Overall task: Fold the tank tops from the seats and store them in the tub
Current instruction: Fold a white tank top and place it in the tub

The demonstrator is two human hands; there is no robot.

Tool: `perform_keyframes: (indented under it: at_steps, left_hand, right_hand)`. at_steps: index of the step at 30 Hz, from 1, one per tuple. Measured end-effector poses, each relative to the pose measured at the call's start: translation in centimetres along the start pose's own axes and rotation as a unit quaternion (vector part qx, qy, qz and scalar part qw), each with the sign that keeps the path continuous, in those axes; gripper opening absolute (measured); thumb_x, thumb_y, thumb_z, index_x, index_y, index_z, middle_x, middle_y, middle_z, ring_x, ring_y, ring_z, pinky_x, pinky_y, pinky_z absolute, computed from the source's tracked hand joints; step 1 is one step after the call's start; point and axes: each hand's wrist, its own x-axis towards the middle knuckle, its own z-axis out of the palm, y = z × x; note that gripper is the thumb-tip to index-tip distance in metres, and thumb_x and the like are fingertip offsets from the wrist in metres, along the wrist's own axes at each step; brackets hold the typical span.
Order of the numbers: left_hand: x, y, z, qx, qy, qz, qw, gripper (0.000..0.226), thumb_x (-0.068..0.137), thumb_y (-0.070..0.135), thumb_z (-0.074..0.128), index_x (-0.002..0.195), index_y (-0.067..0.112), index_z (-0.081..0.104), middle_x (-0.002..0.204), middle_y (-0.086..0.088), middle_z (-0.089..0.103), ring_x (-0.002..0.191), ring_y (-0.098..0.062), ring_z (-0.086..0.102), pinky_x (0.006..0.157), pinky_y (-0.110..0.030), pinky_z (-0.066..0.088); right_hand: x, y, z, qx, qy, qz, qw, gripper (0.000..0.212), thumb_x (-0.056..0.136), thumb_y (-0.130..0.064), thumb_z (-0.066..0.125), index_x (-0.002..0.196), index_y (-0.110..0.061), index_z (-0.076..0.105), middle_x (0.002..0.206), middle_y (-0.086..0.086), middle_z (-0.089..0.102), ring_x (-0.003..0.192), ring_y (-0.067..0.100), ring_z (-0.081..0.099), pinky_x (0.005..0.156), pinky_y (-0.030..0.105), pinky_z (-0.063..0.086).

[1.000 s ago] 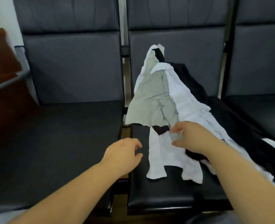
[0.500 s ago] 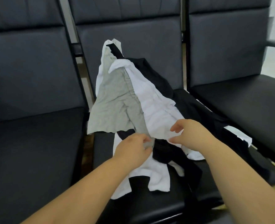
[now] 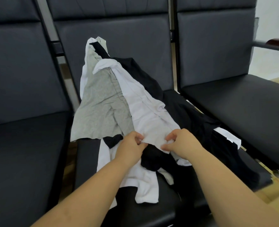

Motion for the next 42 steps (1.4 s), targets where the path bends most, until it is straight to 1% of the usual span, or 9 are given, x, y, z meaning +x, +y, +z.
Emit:
perform_keyframes:
  at_steps: [5,11,16,19,25,29,33,38,42]
  left_hand:
    - [0.5,-0.5,-0.5,-0.047,-0.011,0.000,0.999,0.017,0.084,0.018,0.073,0.076,0.021,0.058,0.071,0.004,0.058,0.066,-0.011,0.054,0.060,-0.015,0.041]
    - [-0.4,-0.7,-2.2,-0.097,-0.012,0.028,0.995,0.015,0.082,0.018,0.075,0.072,0.020,0.064,0.067,0.006,0.060,0.056,0.001,0.052,0.057,-0.009,0.040]
    - [-1.4,0.7,-3.4,-0.156,-0.029,0.009,0.987,0.004,0.088,0.019,0.068,0.086,0.022,0.067,0.090,0.002,0.067,0.085,-0.010,0.061,0.068,-0.007,0.044]
    - [-2.0,1.9,-3.6,-0.322,-0.067,-0.062,0.942,0.013,0.094,0.025,0.059,0.107,0.022,0.061,0.116,-0.003,0.063,0.102,-0.017,0.063,0.078,-0.021,0.050]
    - [-2.7,4.2,-5.1,-0.531,-0.161,-0.167,0.815,0.047,0.094,0.047,0.048,0.114,0.007,0.064,0.110,-0.014,0.070,0.095,-0.025,0.069,0.076,-0.037,0.058]
    - [-3.0,4.6,-6.1,-0.539,-0.143,-0.166,0.814,0.035,0.100,0.026,0.043,0.093,-0.001,0.064,0.079,-0.014,0.071,0.070,-0.020,0.069,0.066,-0.027,0.056]
    - [-3.4,4.5,-7.8,-0.562,-0.110,-0.175,0.801,0.040,0.100,0.029,0.043,0.123,0.000,0.059,0.115,-0.021,0.067,0.107,-0.031,0.065,0.086,-0.038,0.055]
    - [-5.0,5.3,-9.8,-0.583,-0.114,-0.148,0.791,0.038,0.096,0.033,0.049,0.113,0.002,0.063,0.103,-0.020,0.072,0.083,-0.029,0.073,0.071,-0.041,0.060]
    - [-6.3,5.8,-10.9,-0.571,-0.134,-0.149,0.796,0.045,0.085,0.037,0.059,0.113,0.003,0.066,0.110,-0.021,0.070,0.096,-0.032,0.070,0.080,-0.043,0.055]
  right_hand:
    - [0.4,-0.4,-0.2,0.004,-0.024,0.021,0.999,0.029,0.083,-0.029,0.074,0.064,-0.023,0.053,0.071,-0.002,0.056,0.081,0.020,0.059,0.081,0.030,0.049]
    - [-0.1,-0.7,-0.8,0.138,0.016,-0.014,0.990,0.026,0.087,-0.025,0.070,0.071,-0.010,0.056,0.063,0.001,0.052,0.059,0.013,0.049,0.062,0.024,0.043]
    - [-1.4,-2.1,-1.2,0.207,0.073,-0.066,0.973,0.020,0.093,-0.028,0.061,0.077,-0.016,0.057,0.070,-0.005,0.055,0.062,0.005,0.048,0.059,0.017,0.039]
    - [-2.3,-2.9,-1.3,0.235,0.099,-0.096,0.962,0.021,0.095,-0.028,0.057,0.077,-0.018,0.054,0.067,-0.009,0.050,0.060,0.003,0.045,0.060,0.017,0.036]
    - [-5.3,-6.4,0.0,0.302,0.029,-0.202,0.931,0.016,0.094,-0.024,0.059,0.078,-0.023,0.057,0.072,-0.007,0.063,0.066,0.003,0.058,0.069,0.020,0.048]
    - [-6.9,-8.1,1.4,0.311,-0.017,-0.235,0.921,0.016,0.092,-0.023,0.062,0.077,-0.024,0.058,0.072,-0.007,0.066,0.071,0.004,0.061,0.069,0.019,0.049]
    - [-6.3,-8.4,1.5,0.331,0.097,-0.143,0.928,0.016,0.088,-0.037,0.066,0.095,-0.024,0.060,0.097,-0.013,0.063,0.088,0.001,0.059,0.072,0.011,0.042]
    - [-4.7,-8.4,2.0,0.371,0.075,0.055,0.924,0.075,0.081,-0.062,0.060,0.138,-0.016,0.043,0.137,0.001,0.049,0.123,0.021,0.050,0.098,0.030,0.040]
    - [-4.5,-8.8,2.5,0.582,-0.080,0.119,0.800,0.077,0.069,-0.072,0.065,0.119,-0.012,0.065,0.111,0.010,0.070,0.101,0.028,0.067,0.091,0.041,0.053]
